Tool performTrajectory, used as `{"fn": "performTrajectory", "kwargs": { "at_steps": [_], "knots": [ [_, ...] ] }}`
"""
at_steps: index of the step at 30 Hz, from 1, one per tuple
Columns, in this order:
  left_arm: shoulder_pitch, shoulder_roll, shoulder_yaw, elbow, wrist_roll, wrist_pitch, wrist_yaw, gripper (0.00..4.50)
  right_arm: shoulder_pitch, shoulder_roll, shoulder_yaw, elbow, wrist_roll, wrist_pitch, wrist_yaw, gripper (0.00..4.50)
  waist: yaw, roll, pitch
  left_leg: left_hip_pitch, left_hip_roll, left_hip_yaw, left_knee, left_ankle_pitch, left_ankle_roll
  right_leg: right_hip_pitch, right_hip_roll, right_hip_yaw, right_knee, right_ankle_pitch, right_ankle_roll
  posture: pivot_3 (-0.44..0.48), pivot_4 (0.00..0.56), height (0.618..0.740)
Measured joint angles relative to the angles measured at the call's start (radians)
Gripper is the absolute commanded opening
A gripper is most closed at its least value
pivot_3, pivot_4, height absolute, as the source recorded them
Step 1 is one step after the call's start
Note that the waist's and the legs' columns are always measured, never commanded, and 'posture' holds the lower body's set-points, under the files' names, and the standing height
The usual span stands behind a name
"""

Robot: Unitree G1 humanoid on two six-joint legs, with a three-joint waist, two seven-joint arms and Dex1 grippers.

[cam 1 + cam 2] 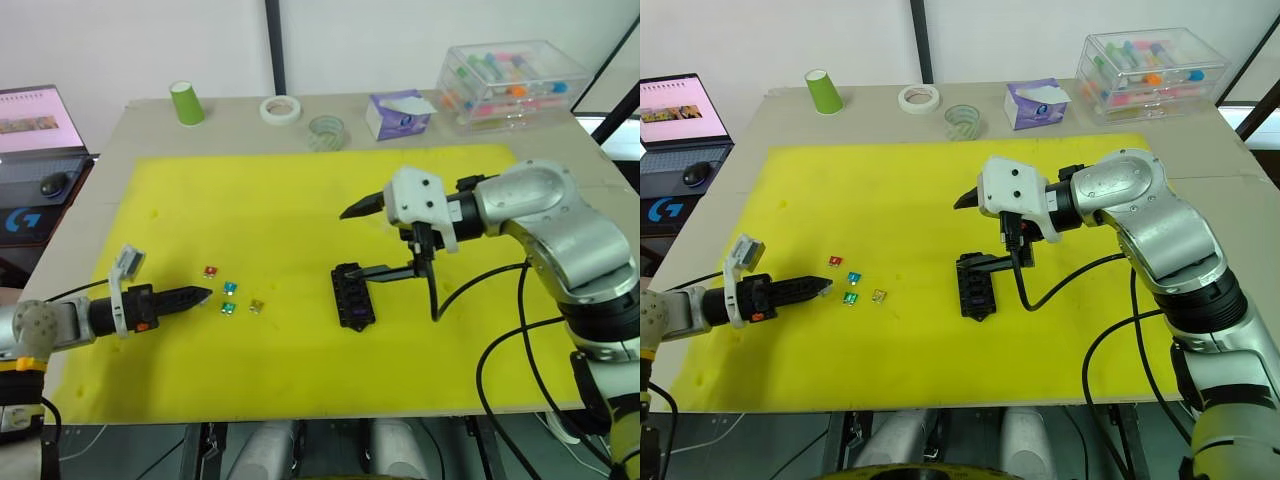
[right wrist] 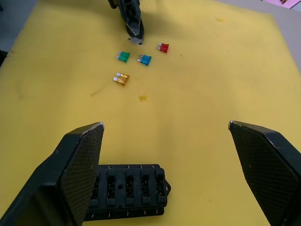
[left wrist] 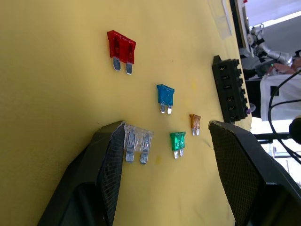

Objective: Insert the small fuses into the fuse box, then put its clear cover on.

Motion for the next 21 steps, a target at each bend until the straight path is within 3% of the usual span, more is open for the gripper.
{"fn": "performTrajectory", "kwargs": {
  "at_steps": [13,14,21],
  "knots": [
    [0.031,0.021,-0.007,0.006,0.0,-0.016,-0.038,2.95,0.0,0.0,0.004,0.0,0.0,0.001,-0.006,4.5,-0.004,0.0,0.0,0.0,0.0,0.0,-0.001,0.0,0.0,-0.001,0.0,0.0,0.0,0.0,0.0,0.0,0.15,0.74],
    [0.032,0.022,-0.007,0.007,0.001,-0.018,-0.038,2.58,-0.001,0.001,0.005,0.0,0.0,0.001,-0.006,4.5,-0.005,0.0,0.0,0.0,0.0,0.0,-0.001,0.0,0.0,-0.001,0.0,0.001,0.0,0.0,0.0,0.0,0.15,0.74],
    [0.051,0.028,-0.011,0.01,0.009,-0.042,-0.05,2.58,-0.009,0.003,0.012,0.003,-0.001,-0.001,-0.006,4.5,-0.007,0.001,0.0,0.0,0.0,0.001,-0.001,0.0,0.0,-0.001,0.0,0.001,0.0,0.0,0.0,0.0,0.15,0.74]
  ]
}}
